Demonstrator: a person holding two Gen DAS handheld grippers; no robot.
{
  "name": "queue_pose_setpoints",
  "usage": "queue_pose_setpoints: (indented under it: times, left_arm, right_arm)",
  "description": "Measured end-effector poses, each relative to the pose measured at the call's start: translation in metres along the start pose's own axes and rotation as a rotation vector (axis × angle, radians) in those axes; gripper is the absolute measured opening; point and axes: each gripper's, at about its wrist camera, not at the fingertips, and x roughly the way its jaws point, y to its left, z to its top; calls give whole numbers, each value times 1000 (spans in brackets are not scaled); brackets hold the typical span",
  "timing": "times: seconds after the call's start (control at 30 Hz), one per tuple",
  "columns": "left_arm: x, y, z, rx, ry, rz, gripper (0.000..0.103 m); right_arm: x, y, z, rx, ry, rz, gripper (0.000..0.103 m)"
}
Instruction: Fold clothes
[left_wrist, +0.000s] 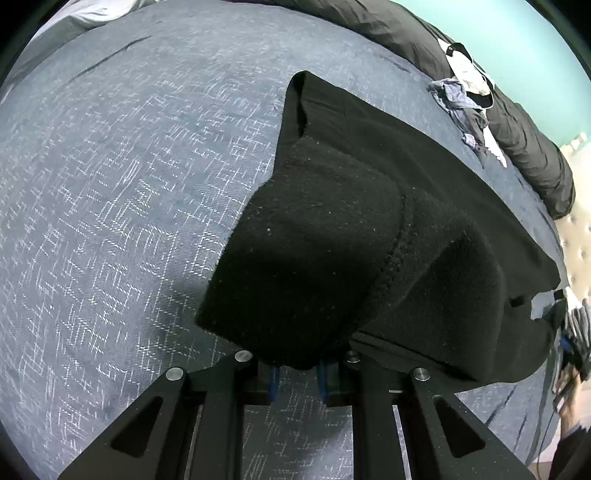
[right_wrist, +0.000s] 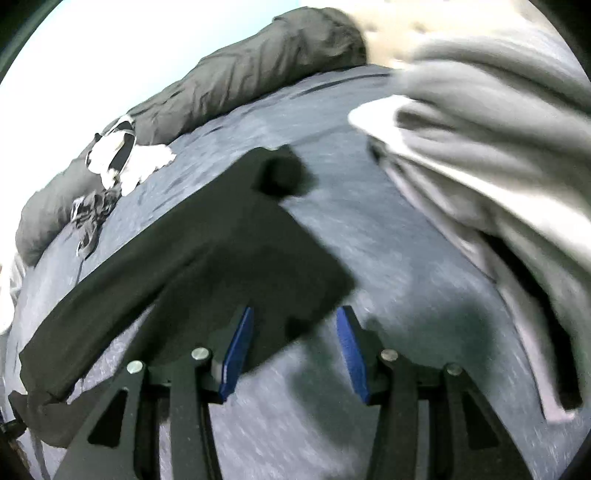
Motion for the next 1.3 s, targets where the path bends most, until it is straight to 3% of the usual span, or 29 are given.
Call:
queue_pose_setpoints:
  times: [0.17, 0.27, 0.4, 0.47, 0.5, 0.57, 0.77, 1.03, 1.17, 1.3]
  left_arm:
    - [-1, -1, -1, -10, -1, 3, 16]
    - [-2, -3, -1, 5, 0, 12, 16]
    - [-3, -4, -1, 23, -6, 16, 16]
    - [-4, -5, 0, 28, -6, 16, 16]
    - [-4, -5, 0, 31, -6, 16, 16]
    - [-7, -6, 3, 36, -8, 15, 15]
    - [-31, -8, 6, 67, -10, 19, 14]
    - [-79, -16, 6, 104, -15, -7, 13]
    - [-104, -20, 0, 117, -11, -21, 11]
    - [-120, -11, -22, 141, 31, -25, 7]
  right_arm:
    - [19, 1, -11, 1, 84, 18, 48]
    - [36, 9, -11, 19, 120, 55, 57]
    - [46, 19, -9, 17, 117, 49, 56]
    - [50, 24, -7, 15, 113, 42, 35]
    - [52, 27, -6, 13, 110, 38, 15]
    - [53, 31, -4, 16, 103, 42, 7]
    - [15, 39, 14, -19, 87, 59, 3]
    - [-82, 50, 55, -98, 38, 60, 2]
    - [-117, 56, 52, -148, 47, 54, 2]
    - [-132, 44, 25, -169, 88, 60, 2]
